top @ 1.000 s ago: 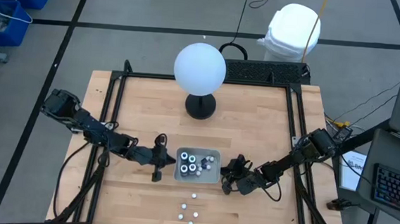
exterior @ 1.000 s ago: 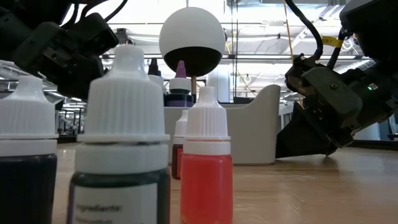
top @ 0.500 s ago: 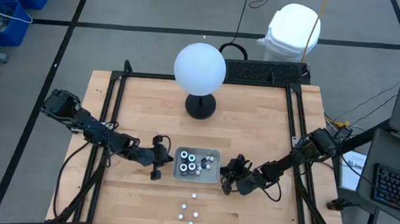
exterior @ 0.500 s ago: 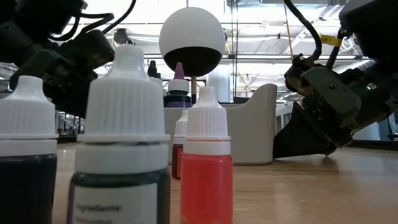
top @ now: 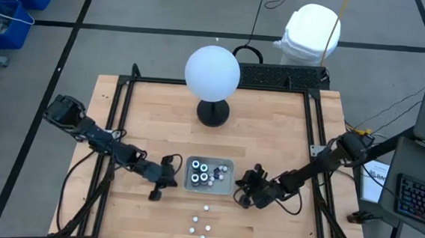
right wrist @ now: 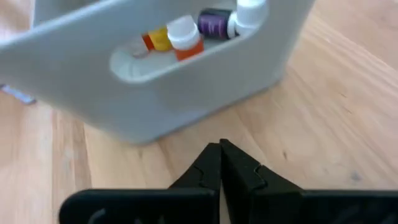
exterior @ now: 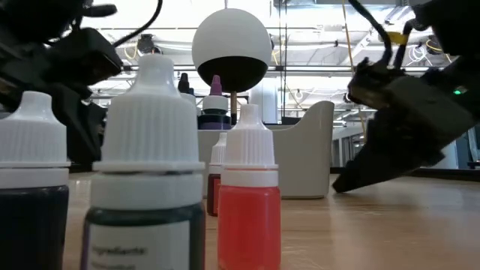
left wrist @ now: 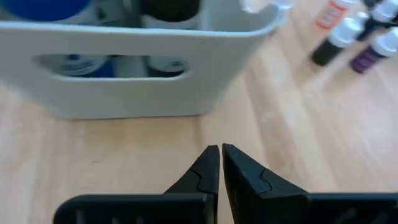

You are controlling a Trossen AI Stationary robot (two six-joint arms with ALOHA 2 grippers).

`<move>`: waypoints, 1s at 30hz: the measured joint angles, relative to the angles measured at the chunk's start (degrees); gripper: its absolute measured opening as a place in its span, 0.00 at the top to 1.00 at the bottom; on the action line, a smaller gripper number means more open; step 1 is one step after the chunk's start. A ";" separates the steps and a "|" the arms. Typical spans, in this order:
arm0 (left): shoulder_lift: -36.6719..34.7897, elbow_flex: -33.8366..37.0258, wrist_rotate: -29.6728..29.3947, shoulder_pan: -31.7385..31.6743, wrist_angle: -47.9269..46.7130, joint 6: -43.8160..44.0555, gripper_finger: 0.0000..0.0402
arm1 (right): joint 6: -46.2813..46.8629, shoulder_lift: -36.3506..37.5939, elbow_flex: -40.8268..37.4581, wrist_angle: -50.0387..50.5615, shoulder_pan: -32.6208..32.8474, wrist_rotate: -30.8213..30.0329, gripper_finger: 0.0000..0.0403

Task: Pick & Place food coloring
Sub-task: Adjust the gray bin, then put the small violet food coloring bottle into the gray bin

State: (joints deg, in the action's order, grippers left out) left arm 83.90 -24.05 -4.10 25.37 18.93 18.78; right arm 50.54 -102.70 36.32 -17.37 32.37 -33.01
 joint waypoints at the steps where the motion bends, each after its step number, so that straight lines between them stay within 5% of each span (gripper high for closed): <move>1: 0.00 0.00 0.00 0.51 0.29 -0.46 0.94 | 0.00 0.73 0.00 1.37 0.08 0.05 1.00; 9: -0.02 -0.50 -0.55 3.92 5.75 -4.15 0.94 | -1.61 5.55 -0.21 8.72 0.12 -1.49 1.00; 17: 0.13 -7.90 -7.56 10.03 4.50 -6.96 0.94 | -7.11 15.97 -0.31 14.70 -0.44 -2.70 1.00; 23: 0.16 -9.52 -24.36 17.64 5.16 -8.19 0.94 | -15.22 22.49 -0.31 14.83 -0.75 -3.26 1.00; 30: 2.23 -10.07 -37.21 23.05 8.60 -1.85 0.94 | -20.02 23.34 -0.31 15.07 1.84 -6.01 1.00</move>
State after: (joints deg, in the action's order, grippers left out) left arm 86.13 -34.12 -41.30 48.42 27.53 16.93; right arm 30.53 -79.36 36.01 -2.29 34.21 -39.02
